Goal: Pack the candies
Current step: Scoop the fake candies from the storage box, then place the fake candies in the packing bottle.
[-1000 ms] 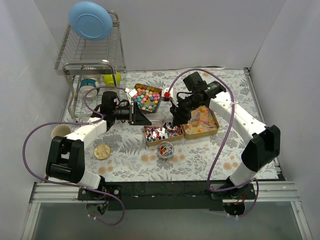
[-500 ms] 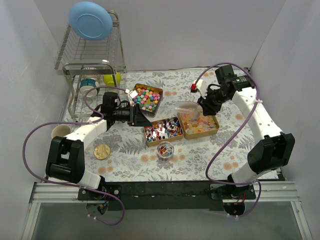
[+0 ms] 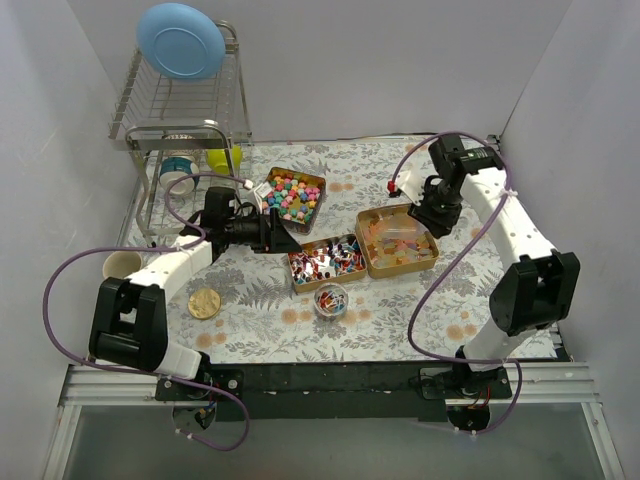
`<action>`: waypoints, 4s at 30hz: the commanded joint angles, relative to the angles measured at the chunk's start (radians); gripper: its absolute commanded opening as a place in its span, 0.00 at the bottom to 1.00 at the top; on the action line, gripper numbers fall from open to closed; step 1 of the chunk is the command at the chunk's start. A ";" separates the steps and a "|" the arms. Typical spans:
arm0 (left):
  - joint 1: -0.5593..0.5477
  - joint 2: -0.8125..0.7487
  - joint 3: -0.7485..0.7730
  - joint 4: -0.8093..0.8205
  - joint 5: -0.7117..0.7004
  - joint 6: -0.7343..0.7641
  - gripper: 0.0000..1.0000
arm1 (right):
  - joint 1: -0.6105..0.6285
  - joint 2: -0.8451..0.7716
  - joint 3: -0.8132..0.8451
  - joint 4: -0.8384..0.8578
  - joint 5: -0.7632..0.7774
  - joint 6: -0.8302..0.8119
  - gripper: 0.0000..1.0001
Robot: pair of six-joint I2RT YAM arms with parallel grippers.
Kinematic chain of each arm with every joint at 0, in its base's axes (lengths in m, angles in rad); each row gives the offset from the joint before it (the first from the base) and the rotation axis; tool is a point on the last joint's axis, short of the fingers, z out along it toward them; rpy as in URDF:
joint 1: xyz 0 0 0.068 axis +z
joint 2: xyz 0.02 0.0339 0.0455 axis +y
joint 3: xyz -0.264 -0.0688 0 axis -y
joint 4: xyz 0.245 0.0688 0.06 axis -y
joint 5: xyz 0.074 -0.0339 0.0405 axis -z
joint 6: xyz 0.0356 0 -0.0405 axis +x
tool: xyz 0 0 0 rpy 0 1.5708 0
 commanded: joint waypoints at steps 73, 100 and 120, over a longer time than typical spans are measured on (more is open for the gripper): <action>-0.001 -0.059 -0.103 0.024 -0.112 -0.017 0.58 | 0.247 0.572 0.262 -0.073 0.453 0.227 0.01; 0.022 -0.057 -0.108 -0.014 -0.138 0.038 0.58 | 0.253 0.556 0.399 0.011 0.291 0.164 0.01; 0.026 -0.106 -0.125 -0.021 -0.157 0.078 0.59 | 0.357 0.088 0.031 0.079 0.329 -0.069 0.01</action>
